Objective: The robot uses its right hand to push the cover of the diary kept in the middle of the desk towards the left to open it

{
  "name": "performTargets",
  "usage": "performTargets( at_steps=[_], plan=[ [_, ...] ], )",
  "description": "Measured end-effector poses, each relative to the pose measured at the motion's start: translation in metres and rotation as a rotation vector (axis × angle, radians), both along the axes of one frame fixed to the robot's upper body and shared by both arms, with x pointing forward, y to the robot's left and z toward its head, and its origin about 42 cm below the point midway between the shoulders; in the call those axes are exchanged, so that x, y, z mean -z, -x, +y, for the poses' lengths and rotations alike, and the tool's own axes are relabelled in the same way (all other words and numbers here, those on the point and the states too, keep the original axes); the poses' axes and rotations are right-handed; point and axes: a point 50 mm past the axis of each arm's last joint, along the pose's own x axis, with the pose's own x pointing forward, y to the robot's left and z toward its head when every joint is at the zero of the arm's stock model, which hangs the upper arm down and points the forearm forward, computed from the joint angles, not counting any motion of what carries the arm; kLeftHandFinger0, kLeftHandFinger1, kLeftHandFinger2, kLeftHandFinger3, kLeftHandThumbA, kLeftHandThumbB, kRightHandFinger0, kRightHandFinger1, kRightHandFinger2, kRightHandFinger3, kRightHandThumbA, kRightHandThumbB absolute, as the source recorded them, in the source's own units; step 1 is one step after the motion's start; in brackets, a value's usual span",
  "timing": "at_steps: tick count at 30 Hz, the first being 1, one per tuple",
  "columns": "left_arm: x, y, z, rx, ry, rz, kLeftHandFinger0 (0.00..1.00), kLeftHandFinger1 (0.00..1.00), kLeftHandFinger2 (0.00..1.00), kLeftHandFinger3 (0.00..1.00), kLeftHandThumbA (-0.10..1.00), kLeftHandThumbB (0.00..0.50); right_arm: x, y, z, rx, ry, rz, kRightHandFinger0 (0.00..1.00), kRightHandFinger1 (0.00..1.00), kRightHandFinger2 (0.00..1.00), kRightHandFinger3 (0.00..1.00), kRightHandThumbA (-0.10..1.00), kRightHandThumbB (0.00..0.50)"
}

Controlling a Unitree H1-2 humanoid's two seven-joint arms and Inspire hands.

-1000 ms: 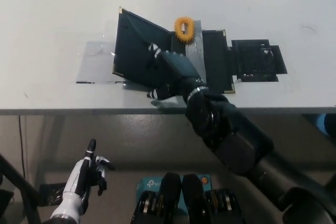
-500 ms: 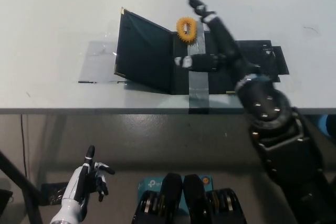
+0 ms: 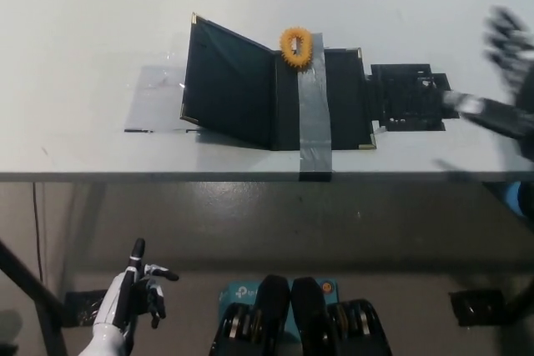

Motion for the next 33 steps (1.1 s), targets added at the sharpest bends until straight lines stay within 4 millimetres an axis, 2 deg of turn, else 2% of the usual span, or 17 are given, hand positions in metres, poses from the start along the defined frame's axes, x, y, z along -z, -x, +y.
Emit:
performTargets(
  at_steps=[1, 2, 3, 6, 7, 8, 10, 12, 14, 18, 19, 23, 25, 26, 31, 32, 33],
  plan=[
    [0.0, 0.001, 0.002, -0.006, 0.001, 0.001, 0.12, 0.18, 0.15, 0.37, 1.0, 0.468, 0.002, 0.01, -0.012, 0.031, -0.034, -0.009, 0.85, 0.92, 0.89, 0.93, 1.0, 0.224],
    [0.001, 0.001, 0.003, -0.013, 0.001, 0.002, 0.1, 0.17, 0.14, 0.36, 1.0, 0.472, 0.006, 0.02, -0.023, 0.061, -0.063, -0.015, 0.81, 0.89, 0.85, 0.89, 1.0, 0.262],
    [0.001, 0.002, 0.006, -0.021, 0.0, 0.003, 0.1, 0.17, 0.14, 0.36, 1.0, 0.464, 0.01, 0.028, -0.031, 0.084, -0.089, -0.017, 0.82, 0.89, 0.86, 0.89, 1.0, 0.268],
    [0.001, 0.006, 0.012, -0.049, -0.003, 0.003, 0.1, 0.17, 0.14, 0.35, 1.0, 0.448, 0.038, 0.068, -0.061, 0.205, -0.208, -0.012, 0.81, 0.88, 0.87, 0.9, 1.0, 0.248],
    [0.001, 0.007, 0.013, -0.052, -0.003, 0.004, 0.1, 0.17, 0.13, 0.34, 1.0, 0.451, 0.042, 0.072, -0.063, 0.218, -0.218, -0.009, 0.81, 0.88, 0.88, 0.9, 1.0, 0.224],
    [0.002, 0.009, 0.015, -0.06, -0.004, 0.005, 0.13, 0.19, 0.14, 0.34, 1.0, 0.447, 0.057, 0.084, -0.068, 0.257, -0.252, 0.009, 0.81, 0.88, 0.87, 0.9, 1.0, 0.193],
    [0.002, 0.01, 0.016, -0.064, -0.004, 0.006, 0.12, 0.17, 0.13, 0.34, 1.0, 0.463, 0.07, 0.093, -0.071, 0.285, -0.269, 0.025, 0.8, 0.87, 0.87, 0.88, 1.0, 0.194],
    [0.002, 0.009, 0.015, -0.064, -0.003, 0.005, 0.1, 0.18, 0.14, 0.33, 1.0, 0.463, 0.084, 0.099, -0.074, 0.307, -0.272, 0.053, 0.81, 0.89, 0.88, 0.87, 1.0, 0.17],
    [0.002, 0.01, 0.015, -0.064, -0.003, 0.006, 0.1, 0.18, 0.13, 0.32, 1.0, 0.478, 0.103, 0.105, -0.079, 0.336, -0.268, 0.096, 0.84, 0.91, 0.91, 0.89, 1.0, 0.175],
    [0.002, 0.01, 0.016, -0.067, -0.003, 0.006, 0.07, 0.15, 0.12, 0.32, 1.0, 0.498, 0.139, 0.115, -0.088, 0.388, -0.264, 0.177, 0.8, 0.88, 0.87, 0.84, 1.0, 0.186],
    [0.002, 0.01, 0.016, -0.068, -0.003, 0.006, 0.07, 0.15, 0.12, 0.32, 1.0, 0.5, 0.149, 0.117, -0.09, 0.402, -0.267, 0.201, 0.76, 0.85, 0.84, 0.82, 1.0, 0.172],
    [0.002, 0.01, 0.018, -0.073, -0.003, 0.005, 0.07, 0.16, 0.12, 0.32, 1.0, 0.5, 0.181, 0.121, -0.095, 0.444, -0.28, 0.268, 0.78, 0.87, 0.87, 0.85, 1.0, 0.147],
    [0.002, 0.01, 0.018, -0.075, -0.003, 0.004, 0.07, 0.16, 0.11, 0.3, 1.0, 0.5, 0.19, 0.123, -0.097, 0.456, -0.282, 0.282, 0.81, 0.9, 0.9, 0.89, 1.0, 0.205],
    [0.002, 0.01, 0.018, -0.076, -0.003, 0.004, 0.07, 0.16, 0.11, 0.29, 1.0, 0.5, 0.195, 0.124, -0.097, 0.462, -0.282, 0.288, 0.82, 0.91, 0.92, 0.91, 1.0, 0.215],
    [0.0, 0.008, 0.021, -0.087, -0.002, -0.001, 0.04, 0.14, 0.11, 0.31, 1.0, 0.5, 0.213, 0.128, -0.101, 0.486, -0.277, 0.298, 0.79, 0.88, 0.89, 0.88, 1.0, 0.209],
    [0.0, 0.008, 0.022, -0.088, -0.002, -0.003, 0.04, 0.14, 0.11, 0.31, 1.0, 0.5, 0.216, 0.129, -0.102, 0.49, -0.274, 0.296, 0.77, 0.86, 0.87, 0.86, 1.0, 0.182],
    [-0.001, 0.007, 0.022, -0.089, -0.002, -0.005, 0.06, 0.15, 0.12, 0.31, 1.0, 0.5, 0.217, 0.129, -0.104, 0.493, -0.271, 0.293, 0.77, 0.86, 0.87, 0.86, 1.0, 0.2]
  ],
)
